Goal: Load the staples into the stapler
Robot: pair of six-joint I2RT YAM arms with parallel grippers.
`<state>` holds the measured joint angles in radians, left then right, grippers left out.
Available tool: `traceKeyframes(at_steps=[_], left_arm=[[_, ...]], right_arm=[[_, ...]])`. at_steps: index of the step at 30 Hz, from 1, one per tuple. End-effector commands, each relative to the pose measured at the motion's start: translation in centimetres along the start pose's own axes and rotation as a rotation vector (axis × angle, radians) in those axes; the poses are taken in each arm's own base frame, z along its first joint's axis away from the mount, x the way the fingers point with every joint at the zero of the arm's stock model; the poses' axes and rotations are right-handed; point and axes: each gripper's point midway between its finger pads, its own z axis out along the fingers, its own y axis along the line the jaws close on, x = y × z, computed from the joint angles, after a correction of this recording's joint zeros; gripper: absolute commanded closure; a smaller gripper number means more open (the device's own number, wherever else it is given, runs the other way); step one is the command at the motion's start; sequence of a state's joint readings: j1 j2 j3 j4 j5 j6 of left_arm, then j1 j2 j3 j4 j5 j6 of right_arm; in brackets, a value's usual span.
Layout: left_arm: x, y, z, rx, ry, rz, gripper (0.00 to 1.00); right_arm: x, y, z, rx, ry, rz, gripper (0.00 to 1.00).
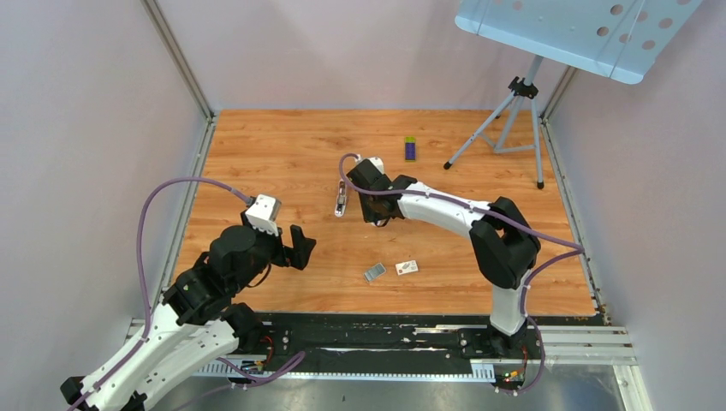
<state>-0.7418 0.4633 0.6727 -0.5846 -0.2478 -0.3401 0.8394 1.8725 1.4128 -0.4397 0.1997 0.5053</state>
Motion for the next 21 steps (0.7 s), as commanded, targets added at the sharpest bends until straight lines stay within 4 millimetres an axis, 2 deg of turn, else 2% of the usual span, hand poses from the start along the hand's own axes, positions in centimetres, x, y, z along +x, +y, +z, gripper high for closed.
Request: traceKeyframes(at_steps=[1,12,21], left_arm=[[-0.1,0.1,0.1,0.002,-0.017,-0.001,0.00],[0.0,0.1,0.2,0.001,-0.010,0.003,0.00],[0.1,0.2,0.3,-0.006,-0.006,0.005,0.00]], right_arm=[[-1.9,-1.0,0.8,0.043,-0.055,0.054,0.80],[-1.4,-0.1,3.2,-0.007,-0.050,0.074,0.80],[0.0,-0.7,4.8,0.011,-0.007,0.072,0.81]])
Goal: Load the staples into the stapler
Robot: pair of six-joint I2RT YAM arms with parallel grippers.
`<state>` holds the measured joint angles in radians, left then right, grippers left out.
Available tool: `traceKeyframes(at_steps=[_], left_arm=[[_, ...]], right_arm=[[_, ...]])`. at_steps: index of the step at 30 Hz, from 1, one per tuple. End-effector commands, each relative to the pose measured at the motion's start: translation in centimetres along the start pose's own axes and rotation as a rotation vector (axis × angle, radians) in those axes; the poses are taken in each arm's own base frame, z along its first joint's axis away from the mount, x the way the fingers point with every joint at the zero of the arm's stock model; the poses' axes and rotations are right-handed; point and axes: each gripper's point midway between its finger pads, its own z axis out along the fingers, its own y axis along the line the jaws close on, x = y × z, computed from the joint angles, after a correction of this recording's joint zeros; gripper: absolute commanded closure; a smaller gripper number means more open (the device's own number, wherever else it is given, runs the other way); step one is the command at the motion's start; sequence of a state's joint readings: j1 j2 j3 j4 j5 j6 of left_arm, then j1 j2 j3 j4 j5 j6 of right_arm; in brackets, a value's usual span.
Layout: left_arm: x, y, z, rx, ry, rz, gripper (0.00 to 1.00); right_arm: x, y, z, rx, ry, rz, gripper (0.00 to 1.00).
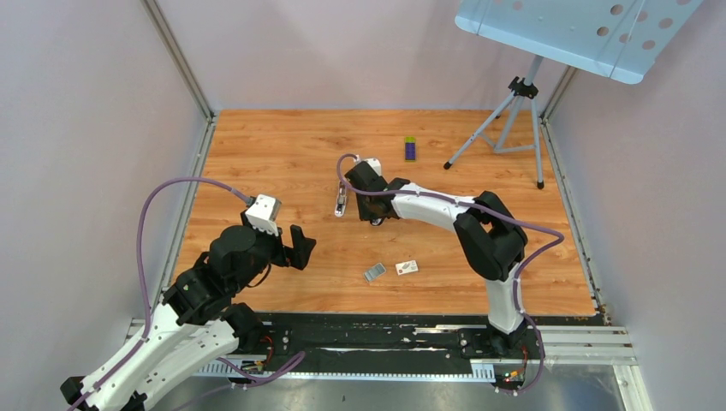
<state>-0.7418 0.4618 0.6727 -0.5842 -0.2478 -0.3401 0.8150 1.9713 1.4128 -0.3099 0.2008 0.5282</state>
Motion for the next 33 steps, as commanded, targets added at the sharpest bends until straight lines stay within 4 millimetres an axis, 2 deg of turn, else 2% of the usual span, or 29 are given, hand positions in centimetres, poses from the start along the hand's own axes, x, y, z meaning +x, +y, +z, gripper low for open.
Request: traceKeyframes(at_steps=[1,10,17,28,33], left_arm=[[0.2,0.2,0.3,-0.007,-0.004,0.005,0.00],[0.2,0.2,0.3,-0.009,-0.003,0.006,0.00],[0.1,0.3,0.3,-0.011,-0.004,0.005,0.00],[0.1,0.3,0.3,-0.015,-0.005,0.005,0.00],[0.1,0.3,0.3,-0.013,-0.003,0.005,0.00]], right_arm=[[0.6,-0.8,0.8,0.013,0.024,0.021,0.81],[2.1,-1.9,0.6,0.031,0.051,0.012,0.81],[2.2,-2.1,0.0,0.029,0.050,0.005,0.81],[0.3,-1.3,-2.8,-0.036,0.000,-0.021,0.81],[-0.6,-1.7,-3.8,-0.021,-0.037,-0.023,0.81]])
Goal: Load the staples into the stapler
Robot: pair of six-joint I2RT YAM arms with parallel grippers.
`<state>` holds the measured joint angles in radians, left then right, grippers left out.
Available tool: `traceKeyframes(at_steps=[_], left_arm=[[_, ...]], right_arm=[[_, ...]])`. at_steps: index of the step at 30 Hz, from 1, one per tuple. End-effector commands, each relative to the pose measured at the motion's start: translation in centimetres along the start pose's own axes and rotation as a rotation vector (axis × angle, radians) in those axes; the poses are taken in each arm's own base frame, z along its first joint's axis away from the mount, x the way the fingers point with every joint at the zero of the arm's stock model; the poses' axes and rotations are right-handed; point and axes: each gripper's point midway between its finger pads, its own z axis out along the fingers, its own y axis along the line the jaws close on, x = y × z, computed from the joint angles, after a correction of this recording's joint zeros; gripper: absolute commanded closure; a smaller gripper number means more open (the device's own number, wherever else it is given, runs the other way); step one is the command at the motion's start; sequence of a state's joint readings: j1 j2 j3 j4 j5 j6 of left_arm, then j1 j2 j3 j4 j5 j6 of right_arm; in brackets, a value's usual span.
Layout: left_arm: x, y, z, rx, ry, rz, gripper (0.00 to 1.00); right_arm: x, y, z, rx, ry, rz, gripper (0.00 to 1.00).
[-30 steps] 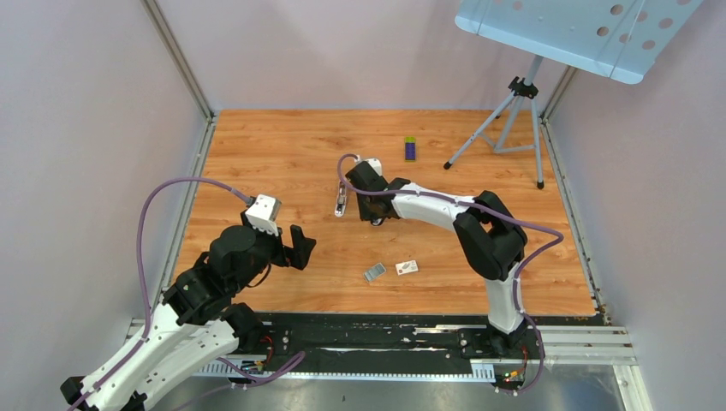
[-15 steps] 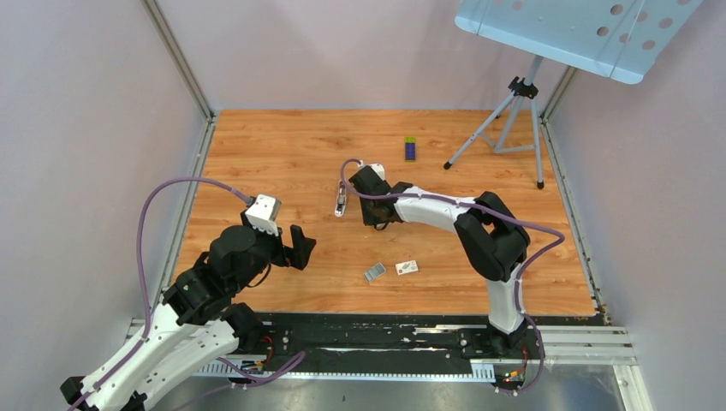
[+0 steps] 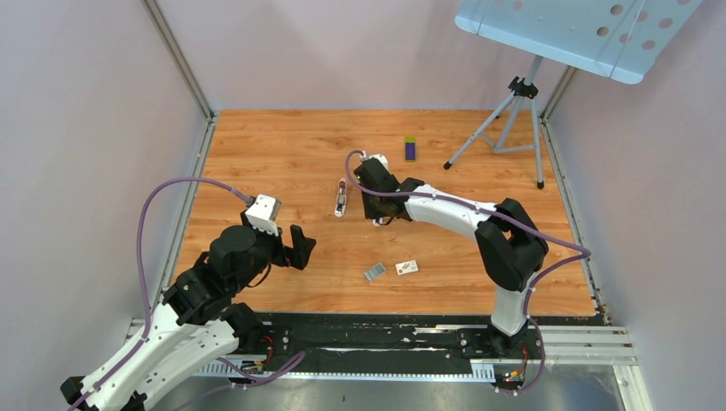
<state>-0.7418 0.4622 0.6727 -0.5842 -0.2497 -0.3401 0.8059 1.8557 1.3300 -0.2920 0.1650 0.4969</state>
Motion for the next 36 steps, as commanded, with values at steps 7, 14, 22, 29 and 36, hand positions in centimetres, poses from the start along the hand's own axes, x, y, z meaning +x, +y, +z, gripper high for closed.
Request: traceKeyframes(at_steps=[7,14,22,29,36], left_arm=[[0.1,0.3,0.3,-0.011,-0.003,0.007,0.00],[0.1,0.3,0.2,-0.010,-0.004,0.007,0.00],[0.2,0.2,0.3,-0.008,0.001,0.007,0.00],[0.2,0.2,0.3,-0.005,0.000,0.006,0.00],[0.0,-0.1,0.2,0.008,-0.009,0.004,0.00]], right_arm=[[-0.7,-3.2,-1.2,0.108,-0.026,-0.005,0.81],[1.2,-6.2,-1.0,0.169,0.016,0.008,0.81],[1.4,-6.2,-0.7,0.140,0.027,0.033,0.81],[0.1,-4.5,-0.3,0.080,-0.015,0.124,0.81],[-1.1,-3.3,-0.8,0.069,-0.061,0.136,0.80]])
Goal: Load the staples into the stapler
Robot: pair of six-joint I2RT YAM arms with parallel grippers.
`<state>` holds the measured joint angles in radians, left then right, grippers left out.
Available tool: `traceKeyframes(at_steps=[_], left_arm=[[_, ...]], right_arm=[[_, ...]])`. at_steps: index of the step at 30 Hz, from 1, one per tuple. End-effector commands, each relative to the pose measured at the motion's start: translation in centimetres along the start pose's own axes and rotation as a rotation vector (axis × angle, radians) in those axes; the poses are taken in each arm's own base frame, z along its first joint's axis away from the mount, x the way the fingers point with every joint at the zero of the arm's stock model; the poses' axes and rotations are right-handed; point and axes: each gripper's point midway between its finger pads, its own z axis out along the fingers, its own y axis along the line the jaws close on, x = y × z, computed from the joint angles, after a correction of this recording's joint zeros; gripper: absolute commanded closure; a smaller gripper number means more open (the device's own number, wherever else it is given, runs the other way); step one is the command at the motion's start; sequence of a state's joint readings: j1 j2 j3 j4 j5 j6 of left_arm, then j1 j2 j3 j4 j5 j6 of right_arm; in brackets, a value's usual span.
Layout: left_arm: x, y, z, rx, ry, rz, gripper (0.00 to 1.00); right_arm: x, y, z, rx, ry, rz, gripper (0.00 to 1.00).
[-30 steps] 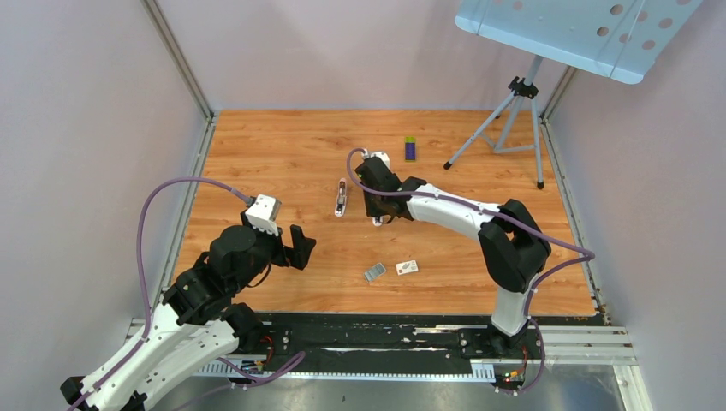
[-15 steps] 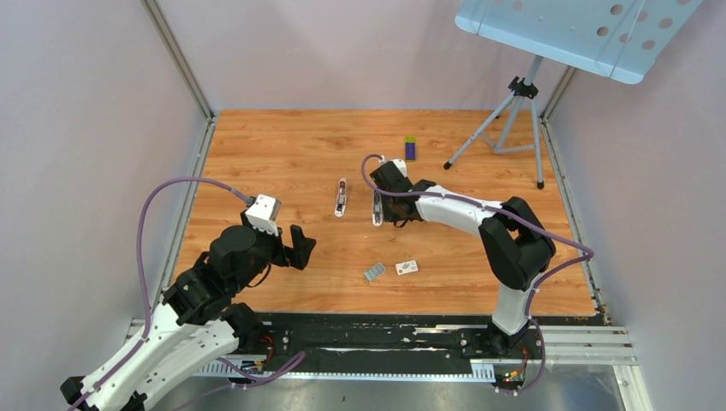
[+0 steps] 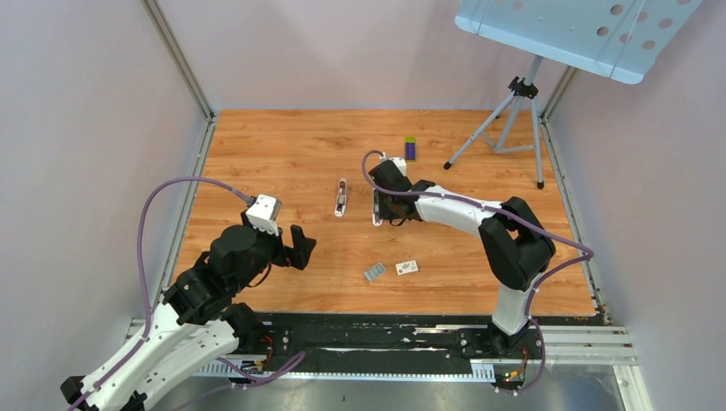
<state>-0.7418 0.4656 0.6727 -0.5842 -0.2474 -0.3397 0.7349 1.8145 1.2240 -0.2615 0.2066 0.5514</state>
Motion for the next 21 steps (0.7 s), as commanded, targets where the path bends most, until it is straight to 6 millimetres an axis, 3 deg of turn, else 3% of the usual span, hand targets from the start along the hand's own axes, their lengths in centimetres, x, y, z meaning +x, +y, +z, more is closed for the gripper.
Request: traceKeyframes(at_steps=[1,21], left_arm=[[0.0,0.0,0.1,0.008,-0.015,0.001,0.00],[-0.2,0.3,0.0,-0.009,-0.021,0.001,0.00]], right_arm=[[-2.0,1.4,-1.2,-0.028,-0.057,0.038,0.80],[-1.7,2.5,-0.5,-0.068,-0.059,0.059,0.79]])
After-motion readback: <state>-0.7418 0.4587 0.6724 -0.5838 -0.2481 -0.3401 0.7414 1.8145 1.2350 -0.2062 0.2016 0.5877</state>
